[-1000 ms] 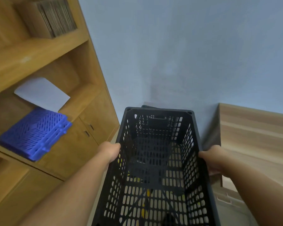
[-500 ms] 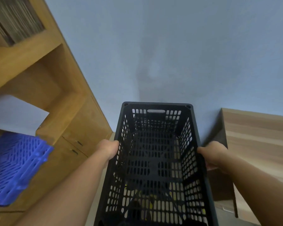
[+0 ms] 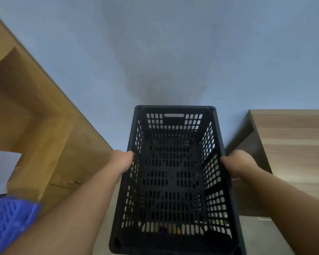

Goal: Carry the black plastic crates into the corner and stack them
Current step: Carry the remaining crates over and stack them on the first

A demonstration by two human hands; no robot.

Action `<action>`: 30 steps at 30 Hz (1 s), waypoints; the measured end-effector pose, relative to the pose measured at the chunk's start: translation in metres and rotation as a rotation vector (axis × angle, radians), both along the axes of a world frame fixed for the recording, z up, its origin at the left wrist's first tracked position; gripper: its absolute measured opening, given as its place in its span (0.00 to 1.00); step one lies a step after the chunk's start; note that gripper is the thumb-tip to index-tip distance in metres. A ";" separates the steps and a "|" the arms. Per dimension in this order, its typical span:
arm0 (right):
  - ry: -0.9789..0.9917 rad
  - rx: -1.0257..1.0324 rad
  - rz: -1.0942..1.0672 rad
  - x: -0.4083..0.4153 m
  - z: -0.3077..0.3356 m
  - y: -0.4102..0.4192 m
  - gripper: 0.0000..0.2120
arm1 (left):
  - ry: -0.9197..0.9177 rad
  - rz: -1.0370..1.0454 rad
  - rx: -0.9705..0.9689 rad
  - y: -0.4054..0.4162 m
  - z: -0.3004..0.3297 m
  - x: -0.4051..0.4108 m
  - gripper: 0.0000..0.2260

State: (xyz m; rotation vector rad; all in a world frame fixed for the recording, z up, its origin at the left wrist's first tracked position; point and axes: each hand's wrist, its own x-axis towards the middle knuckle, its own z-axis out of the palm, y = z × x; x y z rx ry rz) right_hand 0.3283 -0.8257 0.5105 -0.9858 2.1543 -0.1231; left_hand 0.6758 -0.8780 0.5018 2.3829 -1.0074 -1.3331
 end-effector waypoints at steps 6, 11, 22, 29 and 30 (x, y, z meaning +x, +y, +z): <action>0.048 -0.011 0.010 0.012 -0.017 -0.029 0.16 | -0.028 -0.050 0.005 -0.035 -0.018 0.008 0.14; 0.074 -0.027 0.007 0.014 -0.028 -0.047 0.16 | -0.029 -0.045 0.017 -0.053 -0.031 0.011 0.14; 0.087 -0.064 0.043 0.011 -0.039 -0.058 0.17 | -0.078 -0.042 -0.072 -0.056 -0.037 0.004 0.14; 0.063 -0.055 0.082 0.012 -0.041 -0.050 0.11 | -0.227 -0.193 -0.110 -0.048 -0.037 0.008 0.03; 0.060 -0.052 0.093 0.011 -0.040 -0.049 0.11 | -0.239 -0.197 -0.111 -0.047 -0.036 0.007 0.02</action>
